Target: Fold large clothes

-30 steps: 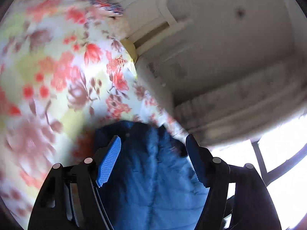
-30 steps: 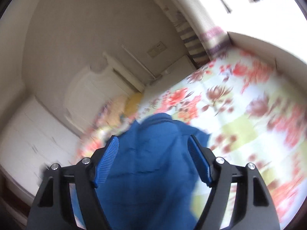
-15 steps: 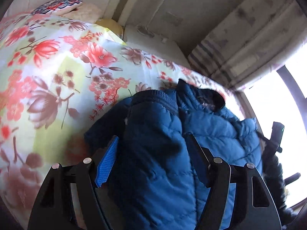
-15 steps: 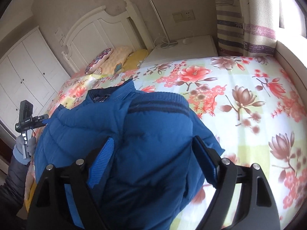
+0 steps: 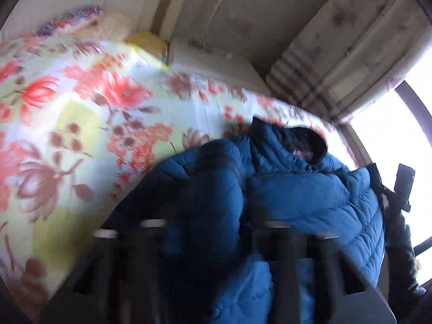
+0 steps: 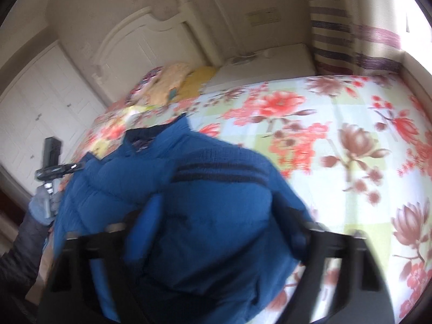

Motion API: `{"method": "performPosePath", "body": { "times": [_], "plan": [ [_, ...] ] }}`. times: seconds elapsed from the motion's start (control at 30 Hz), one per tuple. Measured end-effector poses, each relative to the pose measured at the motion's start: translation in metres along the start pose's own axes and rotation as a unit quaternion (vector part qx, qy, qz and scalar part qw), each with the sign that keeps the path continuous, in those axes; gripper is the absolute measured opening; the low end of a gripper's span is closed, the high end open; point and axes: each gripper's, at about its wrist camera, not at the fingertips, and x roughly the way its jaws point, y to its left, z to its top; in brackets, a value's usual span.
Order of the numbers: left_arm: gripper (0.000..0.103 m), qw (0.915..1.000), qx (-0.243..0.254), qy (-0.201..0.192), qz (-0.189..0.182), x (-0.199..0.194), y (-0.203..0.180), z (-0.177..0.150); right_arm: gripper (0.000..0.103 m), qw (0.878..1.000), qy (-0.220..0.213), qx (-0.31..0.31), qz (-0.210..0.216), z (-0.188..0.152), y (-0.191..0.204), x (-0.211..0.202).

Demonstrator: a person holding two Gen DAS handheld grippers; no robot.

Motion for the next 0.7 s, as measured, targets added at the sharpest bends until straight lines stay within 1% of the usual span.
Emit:
{"method": "performPosePath", "body": {
  "times": [0.03, 0.07, 0.1, 0.13, 0.17, 0.2, 0.27, 0.3, 0.37, 0.4, 0.43, 0.47, 0.5, 0.53, 0.57, 0.6, 0.63, 0.67, 0.7],
  "plan": [
    [0.016, 0.9993, 0.002, -0.036, -0.007, -0.020, -0.008, -0.010, 0.025, 1.000, -0.015, -0.021, -0.007, -0.002, 0.009, -0.006],
    [0.014, 0.9984, 0.009, -0.056, -0.005, -0.033, -0.017, -0.017, 0.018, 0.999, -0.033, -0.036, -0.023, -0.005, 0.020, -0.015],
    [0.014, 0.9972, 0.020, -0.073, -0.001, -0.047, -0.026, -0.024, 0.016, 0.997, -0.054, -0.050, -0.035, -0.010, 0.036, -0.028],
    [0.013, 0.9956, 0.030, -0.088, 0.000, -0.063, -0.037, -0.031, 0.014, 0.995, -0.068, -0.060, -0.037, -0.015, 0.049, -0.039],
    [0.013, 0.9950, 0.033, -0.094, 0.001, -0.071, -0.042, -0.031, 0.014, 0.994, -0.081, -0.070, -0.037, -0.019, 0.064, -0.053],
    [0.013, 0.9945, 0.034, -0.099, 0.003, -0.078, -0.046, -0.026, 0.014, 0.993, -0.084, -0.073, -0.041, -0.019, 0.070, -0.060],
    [0.013, 0.9948, 0.017, -0.100, -0.005, -0.085, -0.047, 0.003, 0.013, 0.992, -0.091, -0.075, -0.048, -0.007, 0.079, -0.072],
    [0.013, 0.9953, 0.003, -0.097, -0.003, -0.082, -0.045, 0.021, 0.013, 0.993, -0.090, -0.064, -0.044, 0.011, 0.078, -0.076],
    [0.014, 0.9972, -0.013, -0.070, 0.024, -0.058, -0.037, 0.055, 0.013, 0.995, -0.089, -0.028, -0.044, 0.047, 0.068, -0.070],
    [0.014, 0.9977, -0.023, -0.051, 0.037, -0.040, -0.030, 0.067, 0.013, 0.995, -0.079, -0.018, -0.057, 0.060, 0.062, -0.059],
    [0.014, 0.9977, -0.040, -0.023, 0.049, -0.018, -0.021, 0.074, 0.013, 0.996, -0.062, -0.008, -0.071, 0.072, 0.055, -0.043],
    [0.014, 0.9957, -0.061, 0.018, 0.068, 0.011, -0.008, 0.076, 0.014, 0.996, -0.036, 0.013, -0.084, 0.081, 0.042, -0.019],
    [0.015, 0.9919, -0.070, 0.047, 0.094, 0.038, 0.002, 0.070, 0.014, 0.994, -0.002, 0.034, -0.099, 0.083, 0.030, 0.006],
    [0.023, 0.9898, -0.074, 0.061, 0.105, 0.052, 0.008, 0.063, 0.014, 0.991, 0.035, 0.051, -0.115, 0.079, 0.018, 0.033],
    [0.029, 0.9889, -0.080, 0.061, 0.109, 0.066, 0.016, 0.050, 0.018, 0.987, 0.066, 0.062, -0.130, 0.069, 0.008, 0.058],
    [0.030, 0.9905, -0.084, 0.040, 0.101, 0.064, 0.020, 0.045, 0.022, 0.986, 0.075, 0.080, -0.127, 0.054, -0.003, 0.076],
    [0.033, 0.9911, -0.093, 0.029, 0.090, 0.060, 0.024, 0.042, 0.025, 0.987, 0.060, 0.093, -0.116, 0.049, -0.008, 0.076],
    [0.038, 0.9907, -0.104, 0.020, 0.085, 0.055, 0.028, 0.040, 0.026, 0.988, 0.042, 0.110, -0.103, 0.044, -0.014, 0.070],
    [0.040, 0.9905, -0.109, 0.010, 0.083, 0.050, 0.030, 0.040, 0.029, 0.987, 0.038, 0.116, -0.104, 0.042, -0.016, 0.067]
  ]
}}
